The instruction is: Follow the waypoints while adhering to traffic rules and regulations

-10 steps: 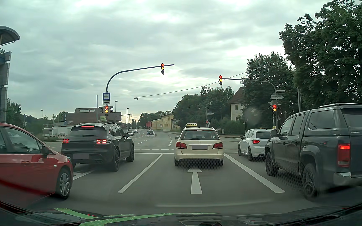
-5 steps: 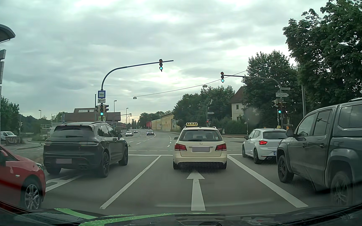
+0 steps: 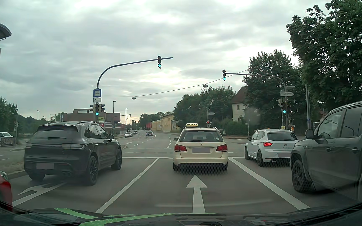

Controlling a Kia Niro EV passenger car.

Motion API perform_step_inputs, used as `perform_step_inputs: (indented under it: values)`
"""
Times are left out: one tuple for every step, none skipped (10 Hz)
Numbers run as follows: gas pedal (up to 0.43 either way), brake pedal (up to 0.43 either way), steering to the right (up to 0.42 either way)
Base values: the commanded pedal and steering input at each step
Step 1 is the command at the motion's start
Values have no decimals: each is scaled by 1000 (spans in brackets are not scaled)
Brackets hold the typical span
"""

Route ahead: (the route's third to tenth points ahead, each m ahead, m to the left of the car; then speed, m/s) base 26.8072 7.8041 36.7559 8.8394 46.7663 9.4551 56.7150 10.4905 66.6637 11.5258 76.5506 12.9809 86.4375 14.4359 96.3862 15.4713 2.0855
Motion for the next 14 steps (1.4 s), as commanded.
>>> perform_step_inputs:
  values:
    - [240,0,-6]
    - [260,0,-6]
    - [260,0,-5]
    - [260,0,-6]
    - [260,0,-6]
    - [260,0,-5]
    - [260,0,-6]
    - [260,0,-5]
    - [260,0,-5]
    - [260,0,-5]
    - [280,0,-5]
    - [287,0,-5]
    - [299,0,-5]
    - [299,0,-5]
